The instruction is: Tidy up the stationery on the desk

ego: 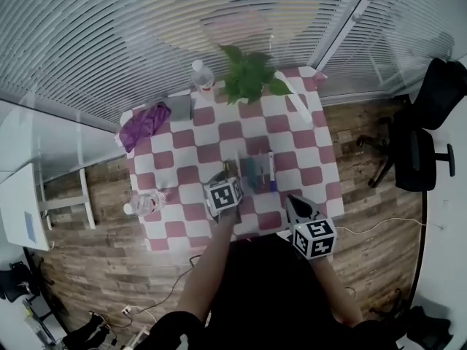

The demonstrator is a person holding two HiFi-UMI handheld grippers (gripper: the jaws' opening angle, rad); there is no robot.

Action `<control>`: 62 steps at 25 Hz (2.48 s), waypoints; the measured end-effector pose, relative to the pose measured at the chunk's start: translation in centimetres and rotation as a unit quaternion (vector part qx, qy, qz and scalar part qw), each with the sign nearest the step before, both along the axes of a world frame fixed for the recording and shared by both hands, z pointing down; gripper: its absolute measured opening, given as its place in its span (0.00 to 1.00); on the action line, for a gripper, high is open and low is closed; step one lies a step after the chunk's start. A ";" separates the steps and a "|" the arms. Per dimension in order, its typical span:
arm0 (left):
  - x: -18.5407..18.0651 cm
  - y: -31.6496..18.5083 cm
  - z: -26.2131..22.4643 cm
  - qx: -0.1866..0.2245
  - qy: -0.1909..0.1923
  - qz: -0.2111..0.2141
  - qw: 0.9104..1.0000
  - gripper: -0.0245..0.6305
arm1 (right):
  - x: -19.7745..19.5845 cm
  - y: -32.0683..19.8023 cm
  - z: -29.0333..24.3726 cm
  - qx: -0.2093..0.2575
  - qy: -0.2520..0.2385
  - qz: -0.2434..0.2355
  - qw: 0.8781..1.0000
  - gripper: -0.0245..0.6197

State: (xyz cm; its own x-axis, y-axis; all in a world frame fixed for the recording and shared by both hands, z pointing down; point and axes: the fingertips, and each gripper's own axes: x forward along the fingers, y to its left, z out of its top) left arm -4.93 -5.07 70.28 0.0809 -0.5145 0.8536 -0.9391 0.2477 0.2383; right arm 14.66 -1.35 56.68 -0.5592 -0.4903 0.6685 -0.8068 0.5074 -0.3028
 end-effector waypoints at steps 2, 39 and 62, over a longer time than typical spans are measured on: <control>0.1 0.0 0.1 0.000 0.000 -0.001 1.000 0.16 | 0.1 0.0 0.0 -0.001 0.001 0.000 1.000 0.07; 2.1 11.6 -14.0 0.154 0.015 0.102 0.983 0.11 | -3.7 9.9 -5.1 0.063 -0.033 -0.006 0.997 0.07; -0.7 28.7 -33.7 0.402 0.027 0.201 0.893 0.10 | 0.0 20.5 -20.4 0.254 -0.139 -0.050 0.956 0.07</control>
State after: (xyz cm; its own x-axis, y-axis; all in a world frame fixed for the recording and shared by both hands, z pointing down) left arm -5.63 23.62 36.60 0.4268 -0.8795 0.2105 -0.8953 -0.3783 0.2351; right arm 14.70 19.10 36.25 -0.7415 -0.6473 0.1765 -0.6710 0.7159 -0.1930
